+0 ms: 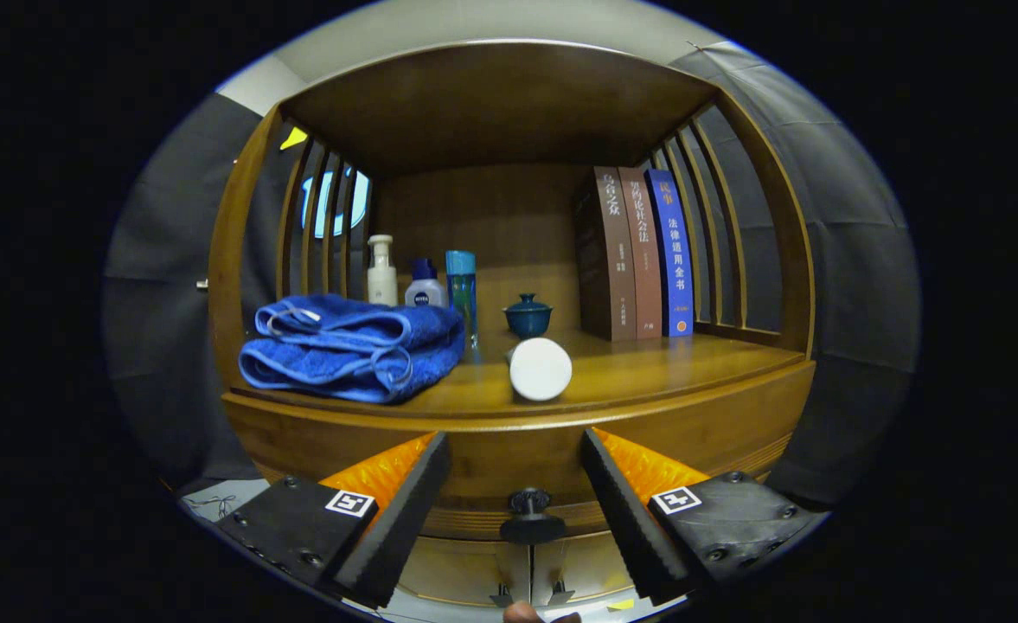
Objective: Pull open the drawer, take out the items inside it, and place them on the countertop above the cabinet.
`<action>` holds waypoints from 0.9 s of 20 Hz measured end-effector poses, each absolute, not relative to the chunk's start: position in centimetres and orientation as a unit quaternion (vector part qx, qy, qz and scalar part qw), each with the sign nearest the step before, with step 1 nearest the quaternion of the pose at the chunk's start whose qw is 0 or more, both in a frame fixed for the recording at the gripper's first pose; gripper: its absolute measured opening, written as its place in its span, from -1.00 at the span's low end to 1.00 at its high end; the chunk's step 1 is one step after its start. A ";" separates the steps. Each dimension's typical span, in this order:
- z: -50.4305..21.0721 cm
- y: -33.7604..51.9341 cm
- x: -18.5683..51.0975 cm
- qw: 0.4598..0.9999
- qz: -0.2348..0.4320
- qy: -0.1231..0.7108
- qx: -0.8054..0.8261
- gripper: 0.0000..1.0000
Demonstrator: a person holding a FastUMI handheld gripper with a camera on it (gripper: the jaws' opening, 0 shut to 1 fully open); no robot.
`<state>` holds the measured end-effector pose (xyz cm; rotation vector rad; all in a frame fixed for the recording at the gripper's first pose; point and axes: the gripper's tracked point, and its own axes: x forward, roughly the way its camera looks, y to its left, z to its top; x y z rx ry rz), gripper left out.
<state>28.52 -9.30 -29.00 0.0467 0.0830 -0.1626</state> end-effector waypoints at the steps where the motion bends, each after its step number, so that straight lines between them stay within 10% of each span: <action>1: -28.3 -9.4 28.2 0.996 -0.080 0.040 0.024 1.00; 18: -14.8 -6.1 13.5 0.997 -0.061 0.038 0.026 1.00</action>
